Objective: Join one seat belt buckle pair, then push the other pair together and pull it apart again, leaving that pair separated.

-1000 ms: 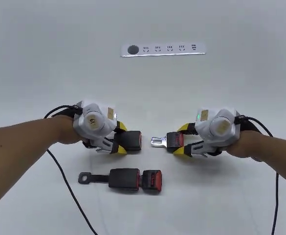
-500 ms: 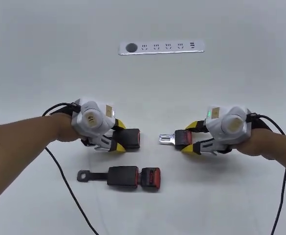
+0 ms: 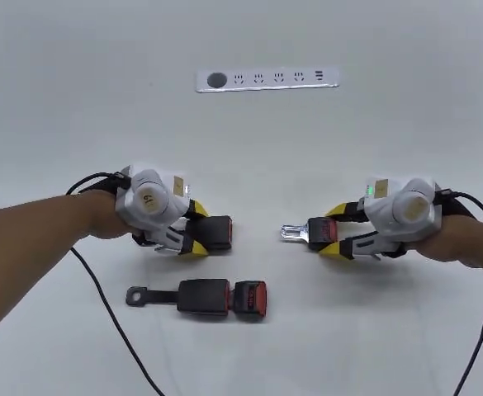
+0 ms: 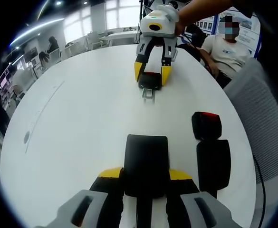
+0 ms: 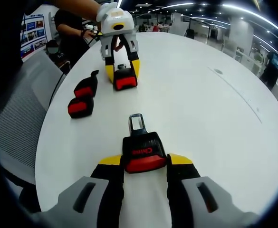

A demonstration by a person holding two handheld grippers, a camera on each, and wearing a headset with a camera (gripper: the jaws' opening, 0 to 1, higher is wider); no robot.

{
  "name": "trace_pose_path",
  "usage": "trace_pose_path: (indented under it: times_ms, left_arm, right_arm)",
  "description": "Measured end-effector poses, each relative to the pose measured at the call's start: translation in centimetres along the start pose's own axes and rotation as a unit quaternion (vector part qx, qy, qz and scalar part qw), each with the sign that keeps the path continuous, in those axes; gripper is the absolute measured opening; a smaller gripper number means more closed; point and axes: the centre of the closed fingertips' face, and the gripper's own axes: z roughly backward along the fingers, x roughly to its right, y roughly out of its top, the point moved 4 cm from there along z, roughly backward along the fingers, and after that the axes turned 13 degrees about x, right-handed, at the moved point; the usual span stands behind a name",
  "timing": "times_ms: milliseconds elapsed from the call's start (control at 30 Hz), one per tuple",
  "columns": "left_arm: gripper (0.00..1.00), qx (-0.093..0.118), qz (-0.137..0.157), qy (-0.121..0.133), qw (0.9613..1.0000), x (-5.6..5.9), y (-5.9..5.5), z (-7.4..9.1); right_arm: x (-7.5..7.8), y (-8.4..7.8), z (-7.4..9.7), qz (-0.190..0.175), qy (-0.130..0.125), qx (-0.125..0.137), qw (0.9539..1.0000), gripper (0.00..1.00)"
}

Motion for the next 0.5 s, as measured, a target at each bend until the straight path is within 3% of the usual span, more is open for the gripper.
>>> trace_pose_path:
  times_ms: [500]
  left_arm:
    - [0.36,-0.008,0.016,0.005,0.9998,0.01,0.32,-0.08]
  right_arm:
    - [-0.01,-0.27,0.44,0.016,-0.003,0.0,0.9999,0.34]
